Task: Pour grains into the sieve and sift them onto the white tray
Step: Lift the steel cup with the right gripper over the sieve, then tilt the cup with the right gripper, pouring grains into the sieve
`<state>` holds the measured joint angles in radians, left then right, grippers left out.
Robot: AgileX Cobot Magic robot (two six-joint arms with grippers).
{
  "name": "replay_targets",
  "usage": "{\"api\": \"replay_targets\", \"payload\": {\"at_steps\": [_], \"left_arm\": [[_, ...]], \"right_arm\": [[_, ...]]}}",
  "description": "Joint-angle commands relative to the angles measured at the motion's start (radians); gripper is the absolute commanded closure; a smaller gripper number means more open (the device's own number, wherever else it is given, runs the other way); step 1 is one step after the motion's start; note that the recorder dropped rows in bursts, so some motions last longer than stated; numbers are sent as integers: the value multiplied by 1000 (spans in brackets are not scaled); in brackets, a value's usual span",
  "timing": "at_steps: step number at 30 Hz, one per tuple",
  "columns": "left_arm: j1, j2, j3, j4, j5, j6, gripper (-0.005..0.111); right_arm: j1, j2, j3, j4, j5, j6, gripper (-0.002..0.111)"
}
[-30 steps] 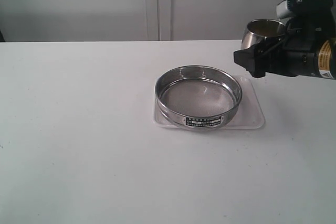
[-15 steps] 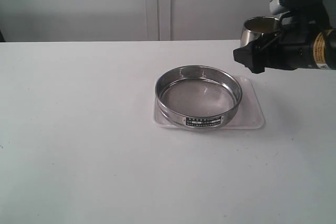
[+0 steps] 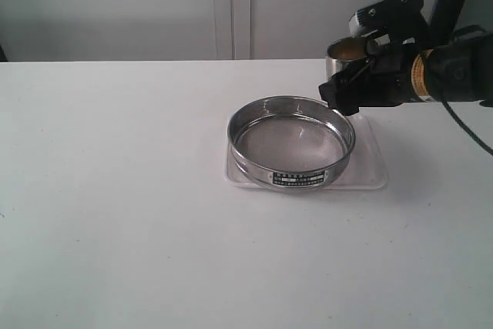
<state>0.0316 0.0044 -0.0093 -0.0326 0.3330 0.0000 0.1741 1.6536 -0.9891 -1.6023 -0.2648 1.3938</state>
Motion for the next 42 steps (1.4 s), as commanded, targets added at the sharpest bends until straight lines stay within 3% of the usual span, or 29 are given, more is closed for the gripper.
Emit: {"api": "replay_targets", "payload": {"at_steps": [1,19,42], "left_arm": [[-5,-4,9,-4,5,0,107],[-5,-4,9,-4,5,0,107],[-5,-4,9,-4,5,0,107]], "right_arm": [[28,42,-46,-9,46,0,108],[48,171,-84,-73,150,-144,108],[145,219,-145,-77,398,-388,108]]}}
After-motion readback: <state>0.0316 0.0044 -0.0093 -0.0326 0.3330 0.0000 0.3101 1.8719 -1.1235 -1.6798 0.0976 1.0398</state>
